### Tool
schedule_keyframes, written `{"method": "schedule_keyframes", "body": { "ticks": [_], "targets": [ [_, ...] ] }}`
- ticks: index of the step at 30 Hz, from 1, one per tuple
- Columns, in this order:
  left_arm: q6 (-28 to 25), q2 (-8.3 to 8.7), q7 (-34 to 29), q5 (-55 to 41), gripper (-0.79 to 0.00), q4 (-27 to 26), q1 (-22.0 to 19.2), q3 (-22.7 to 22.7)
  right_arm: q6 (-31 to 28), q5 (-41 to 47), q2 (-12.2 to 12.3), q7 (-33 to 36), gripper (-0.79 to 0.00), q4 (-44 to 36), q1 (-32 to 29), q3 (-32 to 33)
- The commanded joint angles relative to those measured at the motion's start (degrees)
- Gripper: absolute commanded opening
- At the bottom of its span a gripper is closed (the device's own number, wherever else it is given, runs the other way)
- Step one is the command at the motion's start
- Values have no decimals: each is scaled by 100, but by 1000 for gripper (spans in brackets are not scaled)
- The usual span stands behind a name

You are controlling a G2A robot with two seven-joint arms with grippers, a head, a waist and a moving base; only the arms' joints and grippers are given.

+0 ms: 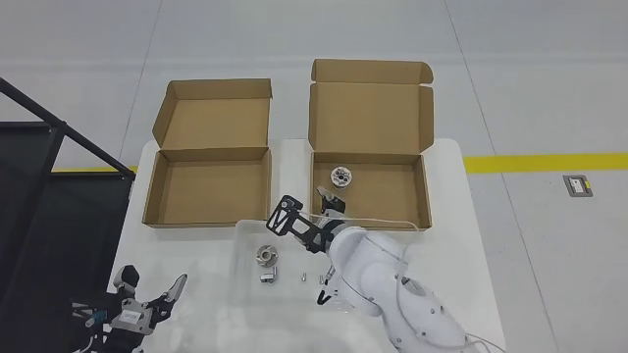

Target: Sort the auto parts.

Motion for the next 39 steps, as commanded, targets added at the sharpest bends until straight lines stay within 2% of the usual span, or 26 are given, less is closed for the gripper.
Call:
{"method": "schedule_keyframes", "body": {
  "ticks": [1,7,10,13,17,24,35,39],
  "targets": [
    [0,0,0,0,0,0,0,0,-1,-1,0,2,0,0,0,0],
    [0,0,0,0,0,0,0,0,-19,47,-72,18,0,148,-83,-320],
    [0,0,0,0,0,0,0,0,399,-100,-159,254,0,263,-55,-562],
    [0,0,0,0,0,0,0,0,1196,-346,-276,504,0,423,-60,-770],
    [0,0,0,0,0,0,0,0,1889,-177,-417,763,0,479,-117,-880],
    [0,0,0,0,0,0,0,0,2424,588,-626,1571,0,731,-63,-842],
    [0,0,0,0,0,0,0,0,2456,629,-646,1637,0,763,-44,-855],
    [0,0,0,0,0,0,0,0,2510,664,-694,1418,0,1007,-17,-858]
  ]
}}
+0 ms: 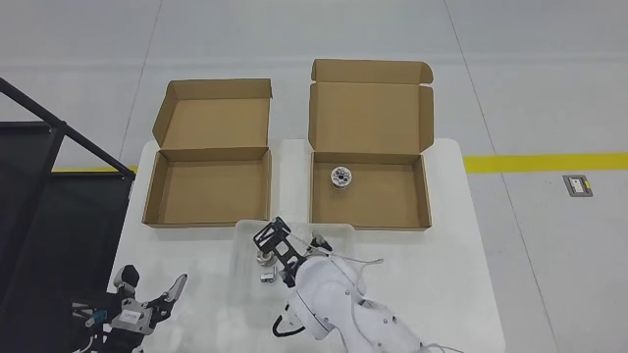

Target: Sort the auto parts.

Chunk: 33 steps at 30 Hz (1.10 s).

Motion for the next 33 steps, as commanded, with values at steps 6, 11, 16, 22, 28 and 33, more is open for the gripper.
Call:
{"method": "schedule_keyframes", "body": {
  "ticks": [6,11,16,22,28,33],
  "targets": [
    [0,0,0,0,0,0,0,0,647,861,-296,104,0,1030,422,-13],
    [0,0,0,0,0,0,0,0,1540,1248,-545,266,-15,1768,714,-88],
    [0,0,0,0,0,0,0,0,1920,1561,-691,134,-148,2216,835,-28],
    [0,0,0,0,0,0,0,0,2100,1742,-747,-111,-296,2350,751,139],
    [0,0,0,0,0,0,0,0,2081,1729,-752,-141,-262,2366,632,257],
    [0,0,0,0,0,0,0,0,2000,1733,-747,-170,-382,2388,543,372]
  ]
}}
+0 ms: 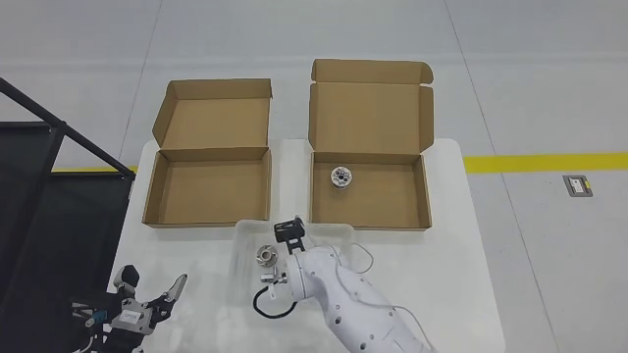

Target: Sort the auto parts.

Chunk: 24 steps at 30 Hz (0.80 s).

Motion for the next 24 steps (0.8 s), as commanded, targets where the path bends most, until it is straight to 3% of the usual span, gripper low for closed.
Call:
{"method": "schedule_keyframes", "body": {
  "ticks": [1,24],
  "targets": [
    [0,0,0,0,0,0,0,0,-37,13,1,-32,-403,22,-27,52],
    [0,0,0,0,0,0,0,0,-166,156,-106,-274,-563,537,36,304]
  ]
}}
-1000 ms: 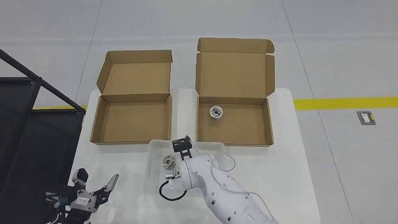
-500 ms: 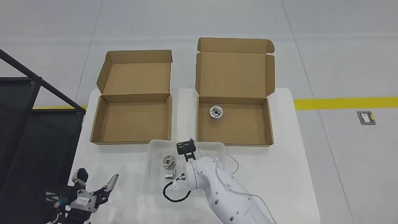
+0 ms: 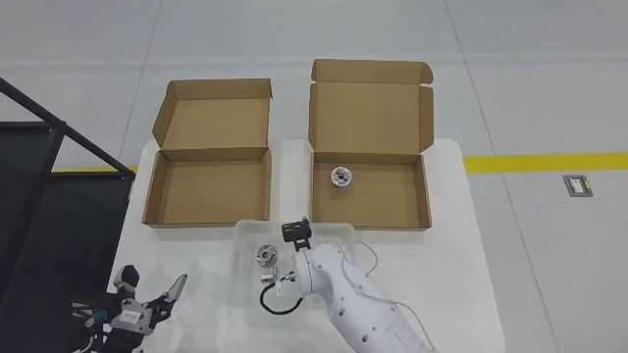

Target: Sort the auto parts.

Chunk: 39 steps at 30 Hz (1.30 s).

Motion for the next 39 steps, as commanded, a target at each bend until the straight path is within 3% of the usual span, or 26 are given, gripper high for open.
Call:
{"method": "schedule_keyframes", "body": {
  "ticks": [1,10,12,15,23,29,31,35,39],
  "targets": [
    [0,0,0,0,0,0,0,0,-8,22,-18,-12,-566,57,26,-1],
    [0,0,0,0,0,0,0,0,-28,83,-95,-14,-600,258,108,-20],
    [0,0,0,0,0,0,0,0,-30,85,-107,-22,-640,285,118,-18],
    [0,0,0,0,0,0,0,0,-49,88,-120,-32,-785,311,120,-6],
    [0,0,0,0,0,0,0,0,-336,-61,-34,-9,-785,-436,-92,198],
    [0,0,0,0,0,0,0,0,-1304,-270,222,341,-785,-2116,-666,734],
    [0,0,0,0,0,0,0,0,-1871,-317,313,374,-785,-2752,-920,880],
    [0,0,0,0,0,0,0,0,-2766,-342,471,89,-785,-3720,-1358,1281],
    [0,0,0,0,0,0,0,0,-3601,-323,597,-452,-785,-4086,-1507,1725]
  ]
}}
